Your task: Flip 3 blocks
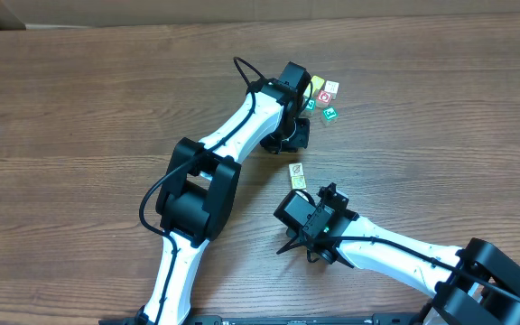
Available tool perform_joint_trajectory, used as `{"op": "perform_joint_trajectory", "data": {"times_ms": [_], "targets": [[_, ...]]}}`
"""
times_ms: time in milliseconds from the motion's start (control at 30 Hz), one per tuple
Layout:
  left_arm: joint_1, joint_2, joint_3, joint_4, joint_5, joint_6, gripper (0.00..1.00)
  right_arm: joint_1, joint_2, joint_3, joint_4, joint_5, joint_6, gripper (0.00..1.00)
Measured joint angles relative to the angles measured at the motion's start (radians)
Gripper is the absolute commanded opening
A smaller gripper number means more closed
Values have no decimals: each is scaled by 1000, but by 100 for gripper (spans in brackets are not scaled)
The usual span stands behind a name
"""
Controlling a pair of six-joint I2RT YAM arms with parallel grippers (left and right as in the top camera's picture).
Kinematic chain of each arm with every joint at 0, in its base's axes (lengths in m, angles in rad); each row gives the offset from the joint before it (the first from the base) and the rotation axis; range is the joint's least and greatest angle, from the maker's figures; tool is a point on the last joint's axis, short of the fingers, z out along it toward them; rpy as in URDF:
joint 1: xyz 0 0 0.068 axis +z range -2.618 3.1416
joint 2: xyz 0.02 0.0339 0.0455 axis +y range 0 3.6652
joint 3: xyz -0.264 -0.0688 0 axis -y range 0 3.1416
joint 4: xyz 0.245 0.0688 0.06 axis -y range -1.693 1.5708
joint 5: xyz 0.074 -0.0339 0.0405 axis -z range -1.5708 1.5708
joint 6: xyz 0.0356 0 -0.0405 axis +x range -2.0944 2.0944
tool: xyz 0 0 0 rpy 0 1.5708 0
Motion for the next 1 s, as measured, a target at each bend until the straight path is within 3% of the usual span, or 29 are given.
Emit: {"op": "perform_joint_trajectory", "data": {"times_ms": [1000], "targets": [[-28, 0, 1, -7, -16, -1, 4, 0, 19, 0, 80, 39, 3, 4]]}}
